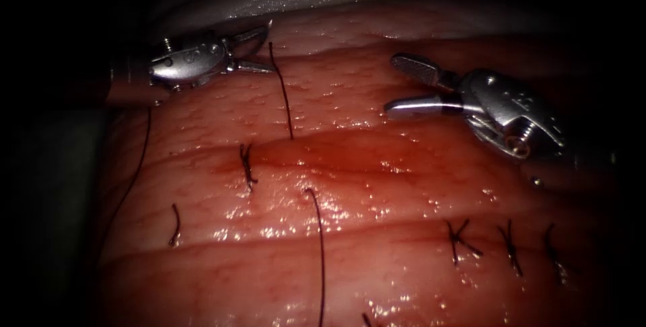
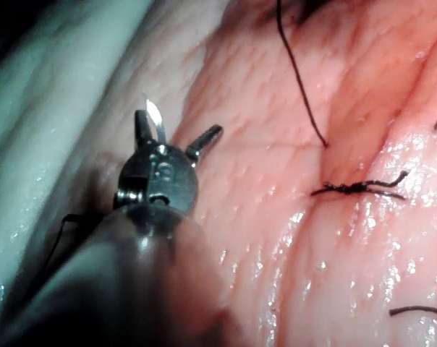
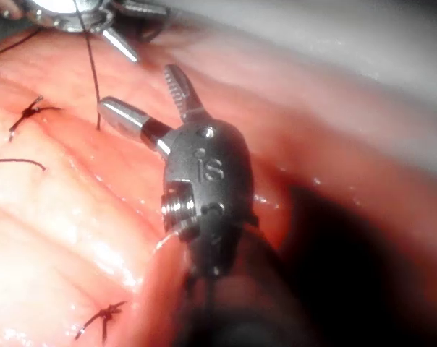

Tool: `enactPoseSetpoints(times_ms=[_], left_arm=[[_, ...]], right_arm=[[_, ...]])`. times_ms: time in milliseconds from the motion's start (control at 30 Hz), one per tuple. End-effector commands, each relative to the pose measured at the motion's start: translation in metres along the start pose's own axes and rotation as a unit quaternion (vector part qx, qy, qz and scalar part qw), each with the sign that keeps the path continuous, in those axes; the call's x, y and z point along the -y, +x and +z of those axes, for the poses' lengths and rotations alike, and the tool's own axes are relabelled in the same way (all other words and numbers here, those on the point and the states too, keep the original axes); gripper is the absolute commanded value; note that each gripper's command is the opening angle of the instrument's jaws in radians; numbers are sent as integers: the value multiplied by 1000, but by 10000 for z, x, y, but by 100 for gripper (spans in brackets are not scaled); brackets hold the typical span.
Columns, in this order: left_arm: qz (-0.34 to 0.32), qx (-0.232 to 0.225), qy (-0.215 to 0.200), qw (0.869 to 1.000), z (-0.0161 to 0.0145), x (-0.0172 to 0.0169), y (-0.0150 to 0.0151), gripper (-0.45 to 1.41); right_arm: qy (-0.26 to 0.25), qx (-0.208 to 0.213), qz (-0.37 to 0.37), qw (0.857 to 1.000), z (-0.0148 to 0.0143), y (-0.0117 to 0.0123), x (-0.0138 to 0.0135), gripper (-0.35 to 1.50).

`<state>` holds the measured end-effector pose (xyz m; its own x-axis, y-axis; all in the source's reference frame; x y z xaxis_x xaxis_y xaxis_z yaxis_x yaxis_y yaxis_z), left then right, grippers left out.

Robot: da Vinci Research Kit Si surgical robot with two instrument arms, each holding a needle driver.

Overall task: Wound Closure
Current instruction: With the left hand set the needle down onto the skin, then grasp a long length of suture with the left needle driver.

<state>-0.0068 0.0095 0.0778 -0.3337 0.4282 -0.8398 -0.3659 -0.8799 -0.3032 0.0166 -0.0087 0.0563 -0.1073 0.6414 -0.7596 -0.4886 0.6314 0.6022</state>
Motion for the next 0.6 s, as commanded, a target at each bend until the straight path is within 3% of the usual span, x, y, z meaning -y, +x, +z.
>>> enactPoseSetpoints(times_ms=[33,100,300,400,600], left_arm=[[0,-1,-2,1000,3,-1,2,71],[-2,-2,-5,1000,-6,-5,9,84],[7,-15,10,1000,-53,-16,30,99],[18,-22,18,999,-68,-22,33,99],[92,-38,12,995,-119,-71,40,76]], right_arm=[[1,0,-1,1000,8,-8,0,91],[1,-1,-2,1000,9,-11,0,89],[1,-1,-6,1000,10,-18,1,81],[1,0,-6,1000,10,-19,1,79],[2,0,-6,1000,9,-19,1,78]])
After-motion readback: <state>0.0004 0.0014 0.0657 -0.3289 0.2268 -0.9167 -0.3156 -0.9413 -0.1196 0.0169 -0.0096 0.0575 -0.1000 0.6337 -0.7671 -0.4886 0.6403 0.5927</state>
